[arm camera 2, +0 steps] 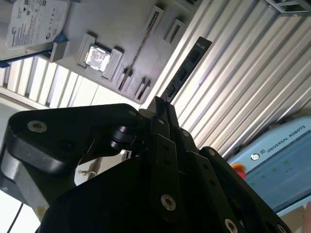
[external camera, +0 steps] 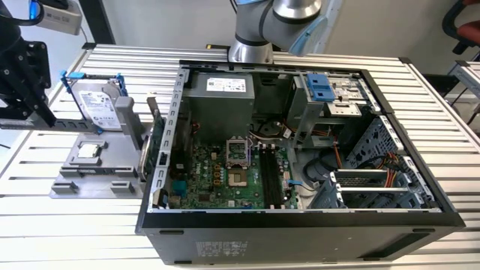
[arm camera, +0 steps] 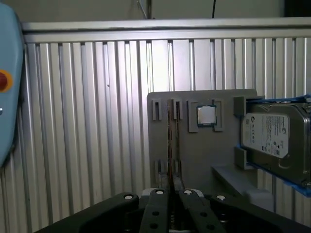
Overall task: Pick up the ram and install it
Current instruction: 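Pick up the ram and move it above insertion slot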
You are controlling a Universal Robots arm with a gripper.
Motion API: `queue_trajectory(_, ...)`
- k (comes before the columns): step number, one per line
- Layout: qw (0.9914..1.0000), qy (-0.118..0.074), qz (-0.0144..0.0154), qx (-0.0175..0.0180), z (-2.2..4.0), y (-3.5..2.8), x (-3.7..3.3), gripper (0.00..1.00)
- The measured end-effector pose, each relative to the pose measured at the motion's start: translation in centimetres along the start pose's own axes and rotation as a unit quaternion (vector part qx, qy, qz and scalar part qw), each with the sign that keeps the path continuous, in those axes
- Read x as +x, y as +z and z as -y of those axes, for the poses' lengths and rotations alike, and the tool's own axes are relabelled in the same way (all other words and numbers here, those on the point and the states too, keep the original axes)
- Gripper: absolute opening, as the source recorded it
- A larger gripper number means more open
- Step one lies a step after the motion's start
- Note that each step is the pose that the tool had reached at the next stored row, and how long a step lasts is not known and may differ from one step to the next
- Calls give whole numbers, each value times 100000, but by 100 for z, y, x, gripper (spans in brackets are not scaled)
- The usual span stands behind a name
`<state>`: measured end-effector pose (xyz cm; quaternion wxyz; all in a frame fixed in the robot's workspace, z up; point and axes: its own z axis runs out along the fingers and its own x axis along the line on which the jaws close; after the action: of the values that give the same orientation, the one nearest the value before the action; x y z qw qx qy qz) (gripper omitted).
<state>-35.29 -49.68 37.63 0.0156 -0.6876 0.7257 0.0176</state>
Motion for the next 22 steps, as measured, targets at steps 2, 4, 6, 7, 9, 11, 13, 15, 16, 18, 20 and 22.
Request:
queue_trajectory(2, 100000, 0, -1, 1, 0, -22, -1, 0)
queue_trajectory(4, 100000, 0, -1, 1, 0, -57, -3, 0)
queue_trajectory(6, 100000, 0, -2, -3, 0, -91, -4, 0)
queue_trajectory(7, 100000, -1, 3, 3, 0, -101, -5, 0)
queue_trajectory(9, 100000, 1, 1, 1, -1, -119, -5, 0)
queue_trajectory(11, 100000, 0, 0, 0, 0, -135, -6, 0)
queue_trajectory(13, 100000, -1, 2, 3, 0, -151, -7, 0)
queue_trajectory(15, 100000, 1, 0, 0, -1, -165, -8, 0)
queue_trajectory(16, 100000, -1, 1, 3, -1, -170, -8, 0)
queue_trajectory(18, 100000, -2, 0, 1, 0, -182, -8, 0)
queue_trajectory(20, 100000, -1, 2, 2, 0, -187, -9, 0)
queue_trajectory(22, 100000, -1, 4, 2, -1, -190, -9, 0)
